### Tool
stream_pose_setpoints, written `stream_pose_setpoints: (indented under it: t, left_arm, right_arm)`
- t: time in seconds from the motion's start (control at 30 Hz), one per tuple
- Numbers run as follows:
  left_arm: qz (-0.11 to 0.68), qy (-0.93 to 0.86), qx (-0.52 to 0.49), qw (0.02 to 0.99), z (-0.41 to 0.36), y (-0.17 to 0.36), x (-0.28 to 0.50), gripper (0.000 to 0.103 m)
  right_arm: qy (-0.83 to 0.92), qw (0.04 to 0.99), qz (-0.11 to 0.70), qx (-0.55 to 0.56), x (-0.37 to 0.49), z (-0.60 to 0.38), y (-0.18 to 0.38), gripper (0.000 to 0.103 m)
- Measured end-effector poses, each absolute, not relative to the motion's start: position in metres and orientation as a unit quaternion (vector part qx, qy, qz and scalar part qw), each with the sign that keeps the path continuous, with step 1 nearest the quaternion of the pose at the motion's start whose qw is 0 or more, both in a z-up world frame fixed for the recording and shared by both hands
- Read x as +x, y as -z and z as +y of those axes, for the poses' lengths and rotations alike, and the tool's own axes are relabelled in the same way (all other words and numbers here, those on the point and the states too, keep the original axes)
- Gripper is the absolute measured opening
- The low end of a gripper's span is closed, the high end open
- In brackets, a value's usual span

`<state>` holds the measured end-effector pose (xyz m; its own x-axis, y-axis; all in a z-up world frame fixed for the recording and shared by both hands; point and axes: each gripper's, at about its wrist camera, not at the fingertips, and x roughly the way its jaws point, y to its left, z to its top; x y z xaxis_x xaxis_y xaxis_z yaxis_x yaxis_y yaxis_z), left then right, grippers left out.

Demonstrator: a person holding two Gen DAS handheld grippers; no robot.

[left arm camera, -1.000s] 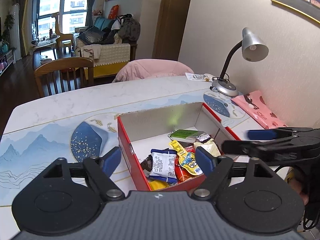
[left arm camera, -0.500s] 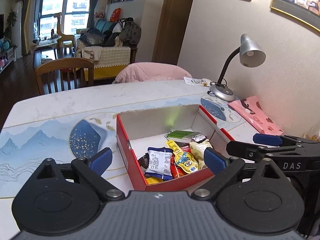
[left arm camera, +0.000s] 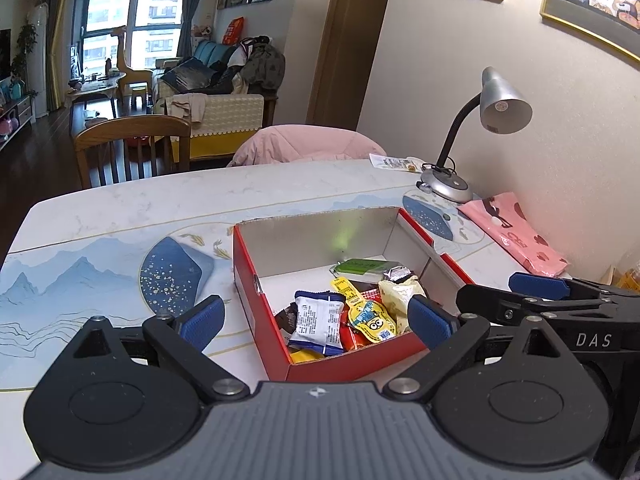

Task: Organize snacks

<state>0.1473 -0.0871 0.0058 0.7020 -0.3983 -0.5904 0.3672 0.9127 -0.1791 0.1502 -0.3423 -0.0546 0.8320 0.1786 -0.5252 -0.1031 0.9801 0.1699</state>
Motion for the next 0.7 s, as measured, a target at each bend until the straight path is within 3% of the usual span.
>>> stream_pose_setpoints:
  t: [0.7]
  left_arm:
    - [0.318,0.195,-0.025,0.927,-0.0822,-0.0068,0.1429,0.099]
  right_arm:
    - [-0.075,0.956,0.276,0.062,0.1493,-0.3344,0.0525,0.103]
